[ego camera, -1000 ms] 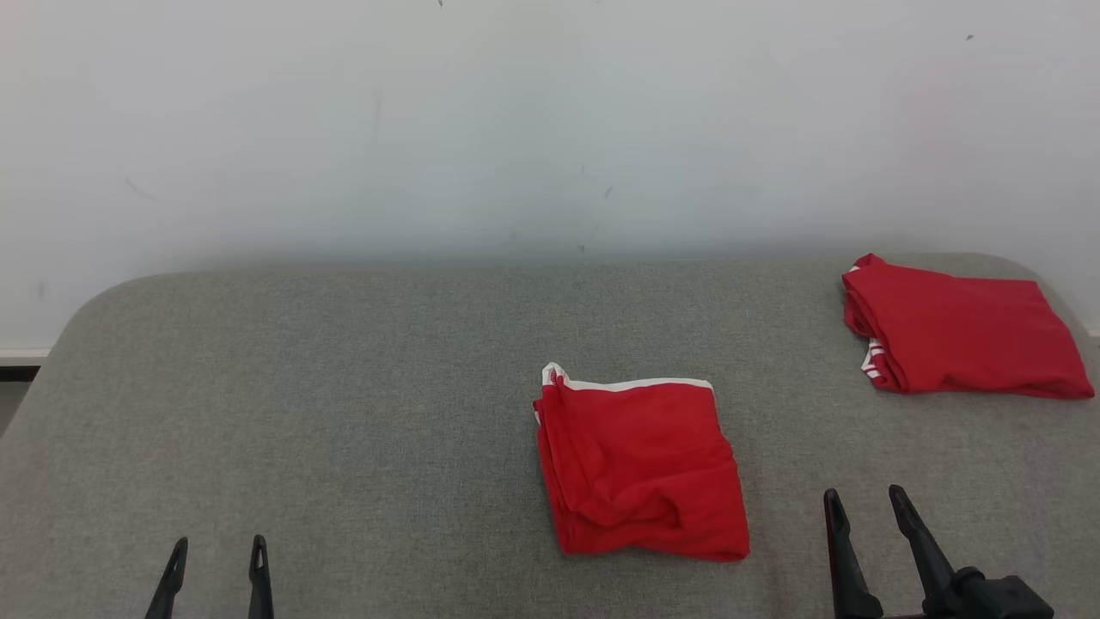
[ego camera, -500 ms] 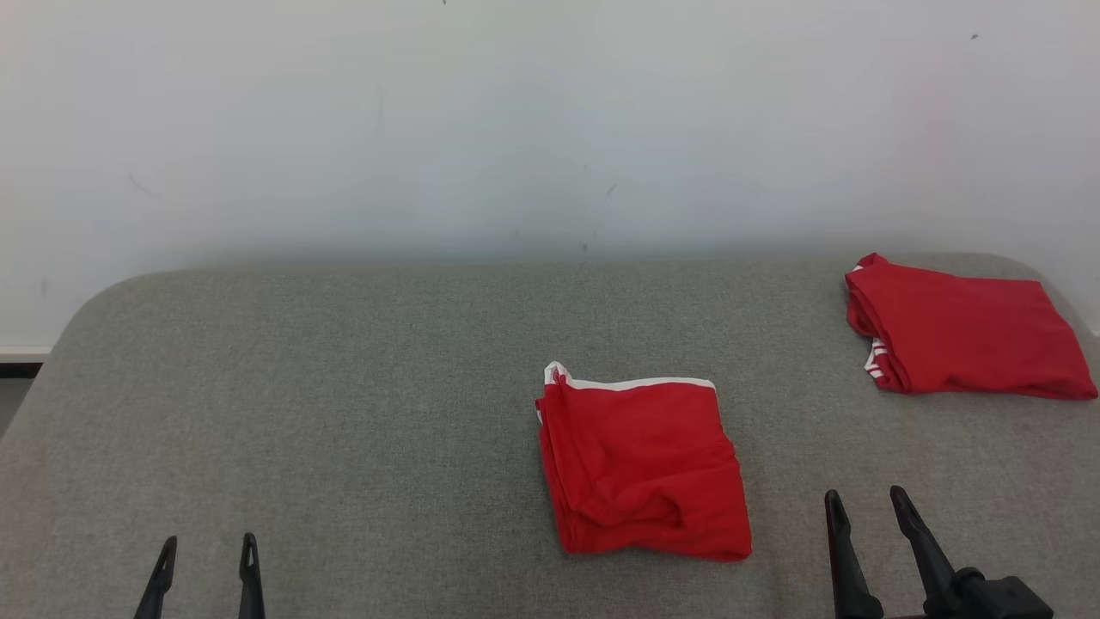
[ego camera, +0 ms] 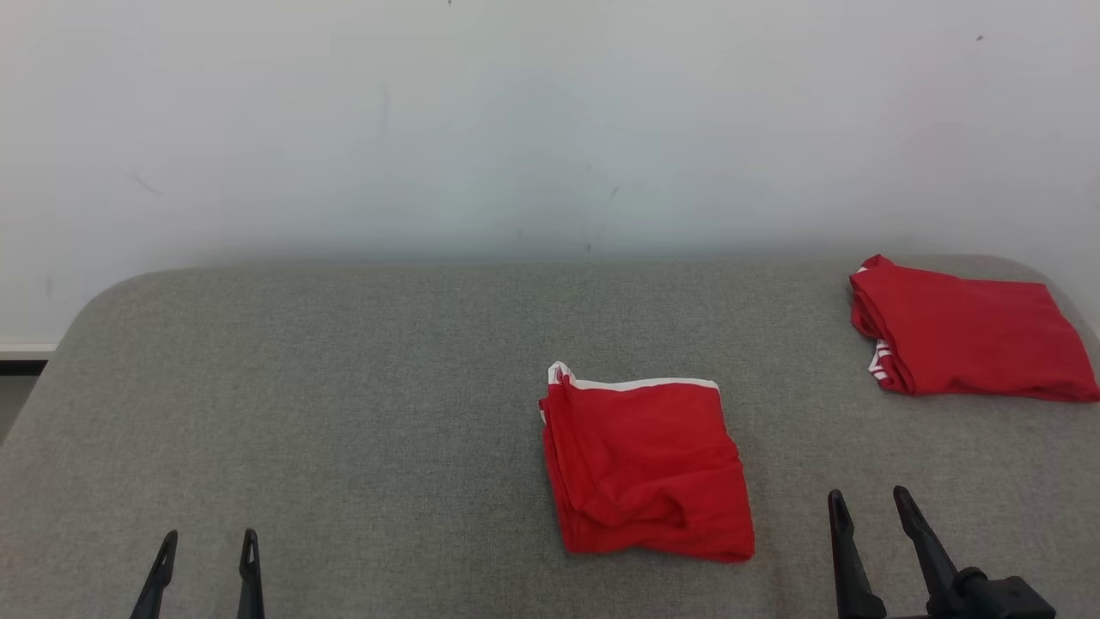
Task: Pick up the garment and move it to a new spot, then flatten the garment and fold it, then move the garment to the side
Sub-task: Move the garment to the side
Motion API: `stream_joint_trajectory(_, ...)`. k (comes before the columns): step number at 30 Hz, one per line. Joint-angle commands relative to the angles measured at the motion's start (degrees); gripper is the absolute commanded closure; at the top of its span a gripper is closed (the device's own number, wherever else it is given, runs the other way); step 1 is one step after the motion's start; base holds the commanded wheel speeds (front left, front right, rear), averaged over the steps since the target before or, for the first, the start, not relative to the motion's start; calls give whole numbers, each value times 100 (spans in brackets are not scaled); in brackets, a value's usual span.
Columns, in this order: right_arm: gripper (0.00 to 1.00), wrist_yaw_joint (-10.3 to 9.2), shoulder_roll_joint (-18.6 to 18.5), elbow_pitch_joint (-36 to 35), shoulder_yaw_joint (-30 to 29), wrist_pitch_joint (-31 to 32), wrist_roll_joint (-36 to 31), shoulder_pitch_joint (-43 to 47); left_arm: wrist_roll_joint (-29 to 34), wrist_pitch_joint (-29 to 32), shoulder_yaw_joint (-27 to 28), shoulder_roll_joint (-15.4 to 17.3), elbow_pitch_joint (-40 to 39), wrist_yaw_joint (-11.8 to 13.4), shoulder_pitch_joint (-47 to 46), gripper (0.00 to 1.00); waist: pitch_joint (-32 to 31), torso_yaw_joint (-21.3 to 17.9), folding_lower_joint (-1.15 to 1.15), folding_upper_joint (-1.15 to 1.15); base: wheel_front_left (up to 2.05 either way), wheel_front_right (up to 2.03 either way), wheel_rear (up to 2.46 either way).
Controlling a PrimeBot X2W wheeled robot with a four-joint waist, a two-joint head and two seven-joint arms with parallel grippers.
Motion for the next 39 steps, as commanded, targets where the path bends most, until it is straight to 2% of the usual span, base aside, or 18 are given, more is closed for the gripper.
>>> stream_joint_trajectory(1, 0, 0, 0, 9, -11, -21, -35, 13, -4, -15, -9, 44, -32, -54, 84, 0, -1, 1, -1, 0, 0, 0, 0)
stream_joint_trajectory(12, 0, 0, -15, 89, -33, -21, -91, 28, -1, -15, -90, 103, 10, -147, 88, 0, -1, 20, -1, 0, 0, 0, 0)
stream_joint_trajectory(23, 0, 0, -55, 165, 16, -21, -115, 1, -29, -15, -93, 109, 35, -103, 95, 0, 7, 37, -1, 0, 0, 0, 0)
stream_joint_trajectory(28, 0, 0, -256, 318, 171, 8, -102, -355, 12, -15, -121, 104, 56, -82, -26, 0, 81, 101, -1, 0, 0, 0, 0)
stream_joint_trajectory(32, 0, 0, -430, 615, 370, 304, -93, -858, 27, -15, -186, 53, 112, -71, -145, 0, 159, 232, -1, 0, 0, 0, 0)
stream_joint_trajectory(39, 0, 0, -460, 1560, 360, 880, 36, -1801, 57, -15, -389, -122, 226, -69, -374, 0, 313, 577, -1, 0, 0, 0, 0)
